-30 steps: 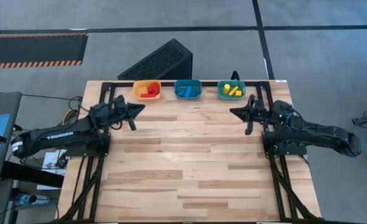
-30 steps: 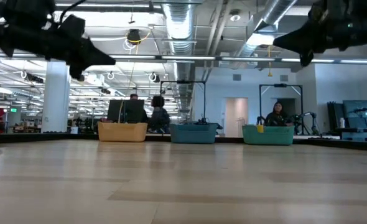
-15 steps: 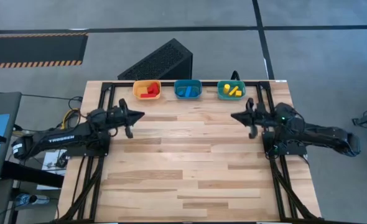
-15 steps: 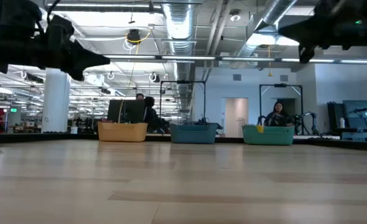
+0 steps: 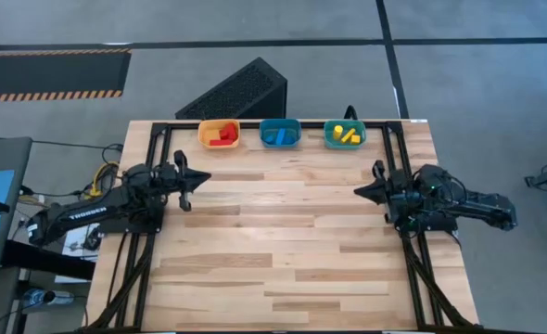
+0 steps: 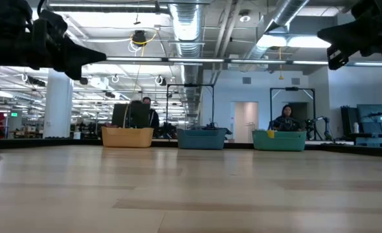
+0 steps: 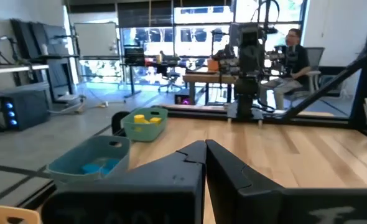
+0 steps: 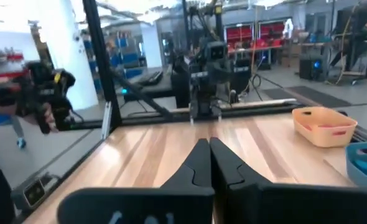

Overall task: Sort & place blocks by color
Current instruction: Return to Home Position

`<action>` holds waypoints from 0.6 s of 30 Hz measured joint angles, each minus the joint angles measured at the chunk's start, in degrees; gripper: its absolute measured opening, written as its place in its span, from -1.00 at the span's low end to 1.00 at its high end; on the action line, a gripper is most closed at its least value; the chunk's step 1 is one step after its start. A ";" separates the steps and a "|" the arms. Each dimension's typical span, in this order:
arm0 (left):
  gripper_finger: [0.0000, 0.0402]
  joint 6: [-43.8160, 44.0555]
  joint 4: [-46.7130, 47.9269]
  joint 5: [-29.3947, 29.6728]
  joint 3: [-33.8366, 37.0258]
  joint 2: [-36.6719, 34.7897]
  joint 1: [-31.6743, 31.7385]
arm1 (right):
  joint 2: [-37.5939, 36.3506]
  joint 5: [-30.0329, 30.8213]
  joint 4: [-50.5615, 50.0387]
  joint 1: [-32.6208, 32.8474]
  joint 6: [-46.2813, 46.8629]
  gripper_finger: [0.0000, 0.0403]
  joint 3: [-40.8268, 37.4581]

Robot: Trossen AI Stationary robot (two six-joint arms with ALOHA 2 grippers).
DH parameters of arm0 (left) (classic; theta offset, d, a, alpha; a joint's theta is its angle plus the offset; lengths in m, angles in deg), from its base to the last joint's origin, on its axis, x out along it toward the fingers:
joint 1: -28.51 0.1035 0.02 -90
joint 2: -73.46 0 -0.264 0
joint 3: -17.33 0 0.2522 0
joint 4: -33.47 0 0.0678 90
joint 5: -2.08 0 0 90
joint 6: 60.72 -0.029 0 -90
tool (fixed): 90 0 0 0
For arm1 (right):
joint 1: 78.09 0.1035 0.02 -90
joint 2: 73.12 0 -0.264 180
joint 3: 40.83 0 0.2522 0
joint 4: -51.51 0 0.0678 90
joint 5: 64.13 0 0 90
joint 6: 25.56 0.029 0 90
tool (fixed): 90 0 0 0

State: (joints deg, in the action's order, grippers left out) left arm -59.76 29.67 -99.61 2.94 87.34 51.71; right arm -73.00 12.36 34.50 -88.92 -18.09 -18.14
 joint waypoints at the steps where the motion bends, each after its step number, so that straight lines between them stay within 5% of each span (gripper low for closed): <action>1: -1.00 -0.27 0.93 0.28 0.00 -1.15 0.00 | 0.14 0.22 0.06 0.57 -0.46 -0.99 -0.55; 8: -1.00 -0.60 6.41 0.64 0.04 -6.88 0.00 | 1.74 0.20 14.82 3.28 3.99 -0.99 -8.46; 18: -1.00 2.91 10.73 0.50 -0.20 -13.61 0.04 | 0.61 3.16 13.50 7.31 2.61 -0.98 -8.39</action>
State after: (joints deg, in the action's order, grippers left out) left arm -56.85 40.40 -99.11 2.75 73.72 51.75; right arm -72.39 15.52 48.01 -81.61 -15.48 -26.53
